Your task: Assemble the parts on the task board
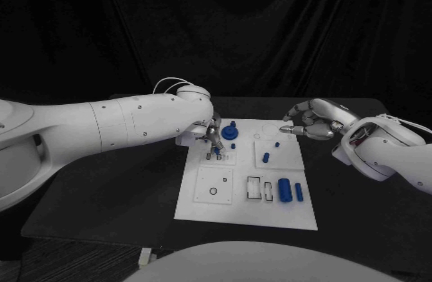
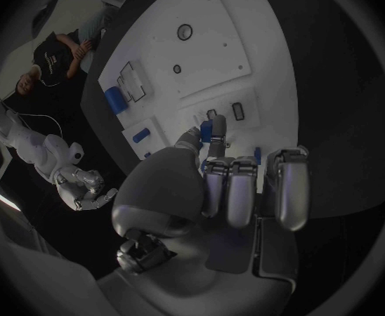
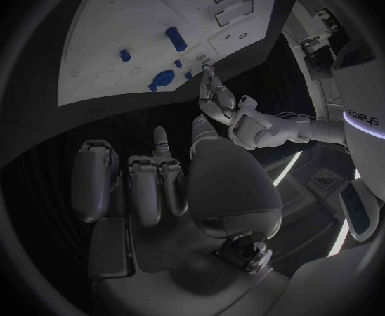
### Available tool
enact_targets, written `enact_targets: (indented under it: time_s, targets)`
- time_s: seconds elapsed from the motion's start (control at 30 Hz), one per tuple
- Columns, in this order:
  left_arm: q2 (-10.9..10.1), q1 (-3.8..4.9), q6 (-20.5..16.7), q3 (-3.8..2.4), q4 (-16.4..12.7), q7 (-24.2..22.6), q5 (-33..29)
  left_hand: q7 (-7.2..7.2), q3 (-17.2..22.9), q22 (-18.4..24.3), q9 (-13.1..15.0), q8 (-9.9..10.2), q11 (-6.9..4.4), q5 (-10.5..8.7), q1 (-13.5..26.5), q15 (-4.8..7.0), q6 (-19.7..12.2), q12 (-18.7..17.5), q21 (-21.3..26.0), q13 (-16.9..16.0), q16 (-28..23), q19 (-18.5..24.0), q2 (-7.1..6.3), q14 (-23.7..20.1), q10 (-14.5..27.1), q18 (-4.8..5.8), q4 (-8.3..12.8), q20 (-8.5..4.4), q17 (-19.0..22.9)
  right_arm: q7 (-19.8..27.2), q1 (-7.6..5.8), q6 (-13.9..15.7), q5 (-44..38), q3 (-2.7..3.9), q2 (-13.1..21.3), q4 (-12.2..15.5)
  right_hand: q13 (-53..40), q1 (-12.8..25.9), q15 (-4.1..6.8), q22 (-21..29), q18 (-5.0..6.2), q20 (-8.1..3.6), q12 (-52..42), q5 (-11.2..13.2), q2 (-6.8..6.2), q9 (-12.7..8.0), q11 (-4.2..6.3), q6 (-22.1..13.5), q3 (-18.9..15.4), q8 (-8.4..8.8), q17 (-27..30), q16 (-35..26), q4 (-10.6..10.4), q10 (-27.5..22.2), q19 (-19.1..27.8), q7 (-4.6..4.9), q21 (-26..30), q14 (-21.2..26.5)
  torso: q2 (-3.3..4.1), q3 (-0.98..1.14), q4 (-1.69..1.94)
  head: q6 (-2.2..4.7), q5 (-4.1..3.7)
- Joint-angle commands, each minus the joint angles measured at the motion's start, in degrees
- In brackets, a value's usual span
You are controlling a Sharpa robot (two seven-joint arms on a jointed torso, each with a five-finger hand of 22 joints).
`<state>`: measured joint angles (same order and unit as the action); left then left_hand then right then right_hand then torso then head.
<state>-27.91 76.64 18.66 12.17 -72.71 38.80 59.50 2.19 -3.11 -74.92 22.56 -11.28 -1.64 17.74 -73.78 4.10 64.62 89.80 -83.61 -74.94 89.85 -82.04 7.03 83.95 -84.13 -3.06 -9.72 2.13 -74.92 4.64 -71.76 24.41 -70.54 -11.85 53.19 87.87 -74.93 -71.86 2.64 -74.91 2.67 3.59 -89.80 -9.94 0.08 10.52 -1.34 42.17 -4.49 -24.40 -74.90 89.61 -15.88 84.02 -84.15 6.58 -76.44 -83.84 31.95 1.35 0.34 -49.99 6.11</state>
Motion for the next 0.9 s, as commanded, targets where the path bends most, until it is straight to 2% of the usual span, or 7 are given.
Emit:
enact_targets:
  time_s: [0.03, 0.23, 0.3, 0.53, 0.9]
  targets:
    - [-0.1, 0.19, -0.9, -0.04, -0.2, 0.6, 0.0, -0.01, 0.2, -4.7, 0.1, 0.2, -0.28, -0.01, 0.2, 0.53, 0.4, 0.2, 0.3, -15.1, 0.2, -0.2, -0.19, 6.1, -5.9, 0.24, 0.1, -0.24, -15.1, -1.2, 0.21, -0.5, -0.1, 0.04, 0.0, 0.0, -15.1, -0.6, -0.43, -10.7, 0.61, 0.35, -0.2, -0.3, 0.21, -0.1, -0.31, 0.3, -0.4, -0.26, -14.2, -0.4, -0.1, 6.0, 0.2, 0.04, 0.4, -5.9, 0.06, 0.01, -0.03, -0.01, 0.2]
    - [-0.4, 0.13, -1.0, -0.02, -0.1, 0.8, 0.0, 0.01, 0.6, -4.7, 0.1, 0.4, -0.27, -0.05, 0.5, 0.52, 0.4, 0.2, 0.3, -15.1, 0.2, -0.2, -0.38, 6.1, -5.9, 0.24, -0.2, -0.24, -15.1, -1.3, 0.41, -0.7, -0.1, 0.04, -0.2, -0.1, -15.1, -0.6, -0.43, -10.7, 0.61, 0.35, -0.2, -0.3, 0.21, -0.1, -0.31, 0.3, -0.4, -0.26, -14.2, -0.4, -0.1, 6.0, 0.2, 0.04, 0.4, -5.9, 0.12, -0.03, 0.01, -0.01, 0.39]
    - [-0.4, 0.07, -1.1, -0.02, 0.0, 0.8, 0.0, 0.01, 0.6, -4.7, 0.1, 0.4, -0.27, -0.05, 0.5, 0.52, 0.4, 0.2, 0.3, -15.1, 0.2, -0.2, -0.38, 6.1, -5.9, 0.24, -0.2, -0.24, -15.1, -1.3, 0.49, -0.8, -0.1, 0.04, -0.2, -0.1, -15.1, -0.6, -0.44, -10.7, 0.65, 0.36, -0.2, -0.3, 0.22, -0.1, -0.31, 0.3, -0.4, -0.26, -14.1, -0.5, -0.1, 6.0, 0.3, 0.05, 0.5, -5.9, 0.2, -0.11, 0.03, -0.01, 0.42]
    - [0.2, -0.37, -2.2, -0.01, 0.9, 0.8, 0.0, 0.03, 0.9, -4.7, 0.2, 0.5, -0.26, -0.03, 0.7, 0.52, 0.4, 0.2, 0.4, -15.1, 0.2, -0.2, -0.52, 6.1, -5.9, 0.23, -0.4, -0.24, -15.1, -1.3, 0.63, -0.9, -0.1, 0.04, -0.3, -0.2, -15.1, -0.7, -0.44, -10.7, 0.65, 0.37, -0.2, -0.3, 0.22, -0.1, -0.31, 0.3, -0.4, -0.25, -14.1, -0.5, -0.1, 6.0, 0.3, 0.05, 0.5, -5.8, 0.29, -0.16, 0.02, -0.01, 0.58]
    - [-0.1, -1.01, -2.4, 0.01, 1.1, 0.9, -0.1, 0.11, 1.5, -4.6, 0.3, 0.8, -0.2, 0.04, 1.1, 0.49, 0.3, 0.2, 0.5, -15.1, 0.2, -0.2, -0.73, 6.1, -5.9, 0.21, -0.8, -0.23, -15.1, -1.4, 0.67, -0.9, -0.1, 0.04, -0.1, -0.1, -15.1, -0.7, -0.44, -10.7, 0.65, 0.37, -0.2, -0.3, 0.22, -0.1, -0.31, 0.3, -0.4, -0.25, -14.1, -0.5, -0.1, 6.0, 0.3, 0.05, 0.5, -5.8, 0.26, -0.14, 0.0, -0.01, 0.26]
